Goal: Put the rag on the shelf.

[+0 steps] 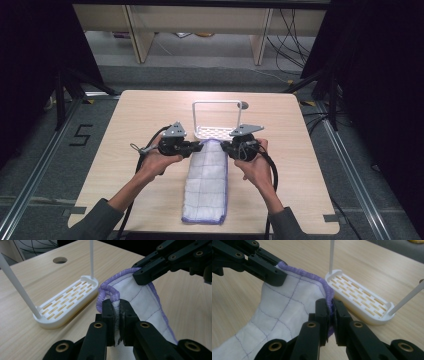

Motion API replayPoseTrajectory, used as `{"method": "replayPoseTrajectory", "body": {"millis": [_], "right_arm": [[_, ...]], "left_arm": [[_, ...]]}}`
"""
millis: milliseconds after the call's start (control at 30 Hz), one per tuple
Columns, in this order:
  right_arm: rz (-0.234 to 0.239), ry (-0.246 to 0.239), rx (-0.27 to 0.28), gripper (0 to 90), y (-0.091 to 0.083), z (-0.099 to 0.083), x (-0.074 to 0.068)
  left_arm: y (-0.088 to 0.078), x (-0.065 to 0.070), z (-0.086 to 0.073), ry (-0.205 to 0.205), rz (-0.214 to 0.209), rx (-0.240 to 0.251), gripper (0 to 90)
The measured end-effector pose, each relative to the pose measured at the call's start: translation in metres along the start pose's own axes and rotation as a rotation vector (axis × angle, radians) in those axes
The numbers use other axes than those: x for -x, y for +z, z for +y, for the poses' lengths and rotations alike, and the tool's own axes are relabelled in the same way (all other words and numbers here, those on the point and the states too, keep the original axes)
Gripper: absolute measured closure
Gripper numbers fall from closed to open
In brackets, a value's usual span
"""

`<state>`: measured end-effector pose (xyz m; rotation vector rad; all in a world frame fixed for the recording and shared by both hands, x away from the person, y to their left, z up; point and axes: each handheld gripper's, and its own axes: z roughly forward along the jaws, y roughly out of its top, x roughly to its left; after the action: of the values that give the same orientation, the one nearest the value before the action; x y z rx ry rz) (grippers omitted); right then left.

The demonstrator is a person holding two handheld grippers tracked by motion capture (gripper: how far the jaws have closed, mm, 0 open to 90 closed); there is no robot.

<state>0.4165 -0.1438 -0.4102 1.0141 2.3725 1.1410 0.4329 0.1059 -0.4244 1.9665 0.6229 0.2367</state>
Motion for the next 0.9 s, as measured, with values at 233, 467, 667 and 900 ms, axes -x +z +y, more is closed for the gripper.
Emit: {"method": "replayPoseTrajectory", "body": {"millis": [233, 467, 667, 900], "right_arm": [[0.007, -0.041, 0.057, 84.3, -0.024, 0.010, -0.011], [0.000, -0.082, 0.122, 84.4, -0.048, 0.030, -0.019], [-0.020, -0.058, 0.158, 84.6, -0.062, 0.050, -0.012], [-0.026, -0.035, 0.174, 84.6, -0.067, 0.066, -0.001]], "left_arm": [[-0.019, 0.014, 0.014, 0.010, -0.043, 0.040, 83.4], [-0.041, 0.020, 0.039, 0.029, -0.029, 0.077, 83.4], [-0.048, 0.013, 0.061, 0.019, -0.018, 0.101, 83.5], [-0.049, -0.001, 0.082, -0.011, -0.003, 0.115, 83.5]]}}
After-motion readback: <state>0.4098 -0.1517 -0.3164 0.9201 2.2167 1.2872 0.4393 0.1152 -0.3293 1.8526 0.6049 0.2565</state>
